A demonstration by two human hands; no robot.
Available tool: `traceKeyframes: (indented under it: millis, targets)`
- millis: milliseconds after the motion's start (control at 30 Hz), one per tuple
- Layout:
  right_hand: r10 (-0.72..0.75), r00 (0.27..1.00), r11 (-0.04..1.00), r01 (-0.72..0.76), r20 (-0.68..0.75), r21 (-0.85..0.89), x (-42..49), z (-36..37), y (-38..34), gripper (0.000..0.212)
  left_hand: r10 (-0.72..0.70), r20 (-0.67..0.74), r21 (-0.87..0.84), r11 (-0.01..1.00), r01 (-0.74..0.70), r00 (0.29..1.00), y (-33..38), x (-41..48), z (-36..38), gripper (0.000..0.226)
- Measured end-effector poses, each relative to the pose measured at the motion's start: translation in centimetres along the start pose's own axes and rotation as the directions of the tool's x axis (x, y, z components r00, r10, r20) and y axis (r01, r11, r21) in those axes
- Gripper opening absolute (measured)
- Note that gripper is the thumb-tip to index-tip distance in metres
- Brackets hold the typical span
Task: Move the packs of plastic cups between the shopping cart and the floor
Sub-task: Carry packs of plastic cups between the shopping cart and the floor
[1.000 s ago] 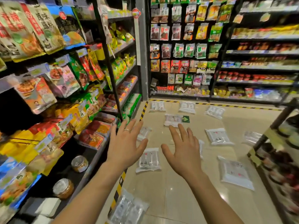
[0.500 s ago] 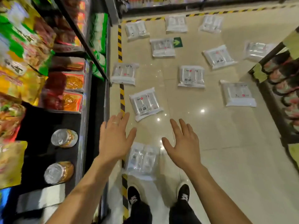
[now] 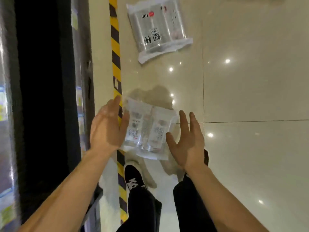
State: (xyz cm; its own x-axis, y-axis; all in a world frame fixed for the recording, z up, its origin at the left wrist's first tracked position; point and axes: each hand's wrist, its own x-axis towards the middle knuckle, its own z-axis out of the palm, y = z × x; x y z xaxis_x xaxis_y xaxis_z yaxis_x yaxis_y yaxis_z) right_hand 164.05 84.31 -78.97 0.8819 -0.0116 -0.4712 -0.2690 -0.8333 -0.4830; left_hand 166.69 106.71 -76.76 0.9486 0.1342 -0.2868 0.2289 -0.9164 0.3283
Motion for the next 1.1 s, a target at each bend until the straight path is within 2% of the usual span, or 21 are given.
traceKeyframes:
  millis: [133,267,400,533,633,733,833,967,1100]
  targets:
    - [0.038,0.999,0.999,-0.038,-0.004,-0.005,3.4,8.7,4.8,0.078,-0.112,0.014,-0.011,0.994,0.113,0.994,-4.8,2.0,8.7,0.054]
    - [0.031,0.999,0.999,-0.031,0.006,-0.033,5.9,15.2,8.7,0.078,-0.128,0.112,0.121,0.986,0.114,0.986,-9.6,2.9,16.5,0.06]
    - [0.101,0.994,0.995,-0.101,0.03,-0.019,7.7,20.3,11.8,0.08,-0.166,0.132,0.173,0.975,0.143,0.977,-12.9,3.6,21.7,0.064]
    - [0.118,0.992,0.993,-0.119,0.05,0.007,7.6,24.5,13.3,0.086,-0.182,0.194,0.1,0.981,0.165,0.964,-15.4,3.8,25.3,0.065]
    - [0.123,0.992,0.991,-0.121,-0.015,0.064,7.6,26.3,13.6,0.083,-0.154,0.236,-0.065,0.983,0.174,0.96,-16.3,3.9,27.0,0.065]
    - [0.091,0.992,0.991,-0.081,-0.083,0.111,7.5,27.0,13.6,0.081,-0.112,0.201,-0.164,0.976,0.146,0.973,-16.7,3.8,27.8,0.067]
    - [0.054,0.993,0.986,-0.036,-0.106,0.165,7.5,26.0,13.4,0.08,-0.146,0.16,-0.191,0.966,0.176,0.976,-15.9,3.3,27.3,0.069]
    - [0.037,0.995,0.943,-0.004,-0.094,0.334,7.4,21.1,11.4,0.08,-0.131,0.067,-0.21,0.967,0.142,0.989,-12.8,3.6,23.7,0.068]
    - [-0.034,0.99,0.946,0.077,-0.138,0.314,8.8,13.6,8.0,0.081,-0.17,-0.046,-0.266,0.952,0.152,0.984,-8.2,4.8,17.3,0.067]
